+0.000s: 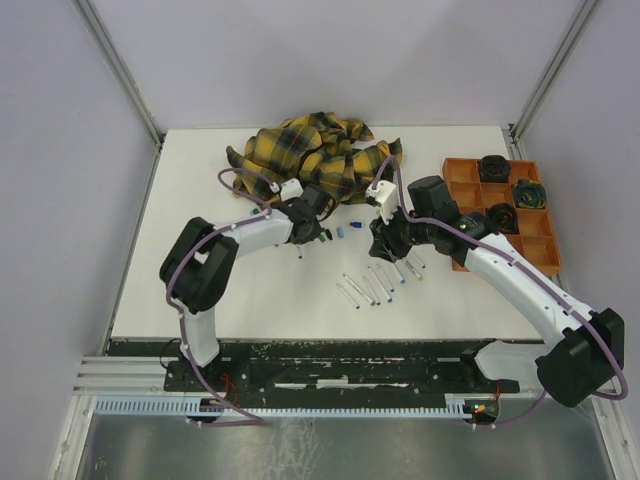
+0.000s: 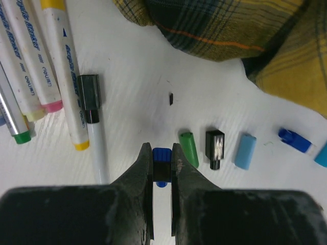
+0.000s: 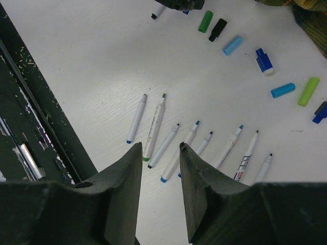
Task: Open the pen caps
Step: Place the pen cap at the center of the board.
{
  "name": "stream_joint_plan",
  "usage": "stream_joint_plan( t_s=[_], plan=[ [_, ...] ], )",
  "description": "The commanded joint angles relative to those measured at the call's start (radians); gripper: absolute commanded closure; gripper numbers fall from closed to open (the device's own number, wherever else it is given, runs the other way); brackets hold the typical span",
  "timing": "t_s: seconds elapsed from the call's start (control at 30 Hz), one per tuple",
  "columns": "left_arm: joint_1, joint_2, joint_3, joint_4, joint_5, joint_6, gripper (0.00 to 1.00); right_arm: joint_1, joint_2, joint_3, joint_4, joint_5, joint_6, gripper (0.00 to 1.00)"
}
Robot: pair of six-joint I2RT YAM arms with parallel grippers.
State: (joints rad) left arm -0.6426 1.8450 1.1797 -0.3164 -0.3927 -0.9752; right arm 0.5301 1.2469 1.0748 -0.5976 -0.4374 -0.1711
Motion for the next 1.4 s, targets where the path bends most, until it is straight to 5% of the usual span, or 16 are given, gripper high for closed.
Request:
stream_joint_plan(
  t_s=[0.0, 1.37],
  plan=[
    [-0.002, 0.111, 0.152, -0.181, -0.078, 0.033, 0.97, -0.008, -0.021, -0.003, 0.016, -0.032, -0.018, 0.58],
    [-0.008, 0.083, 0.177, -0.215, -0.038, 0.026, 0.71, -0.017, -0.03, -0.008, 0.021, -0.043, -0.011, 0.57]
  ],
)
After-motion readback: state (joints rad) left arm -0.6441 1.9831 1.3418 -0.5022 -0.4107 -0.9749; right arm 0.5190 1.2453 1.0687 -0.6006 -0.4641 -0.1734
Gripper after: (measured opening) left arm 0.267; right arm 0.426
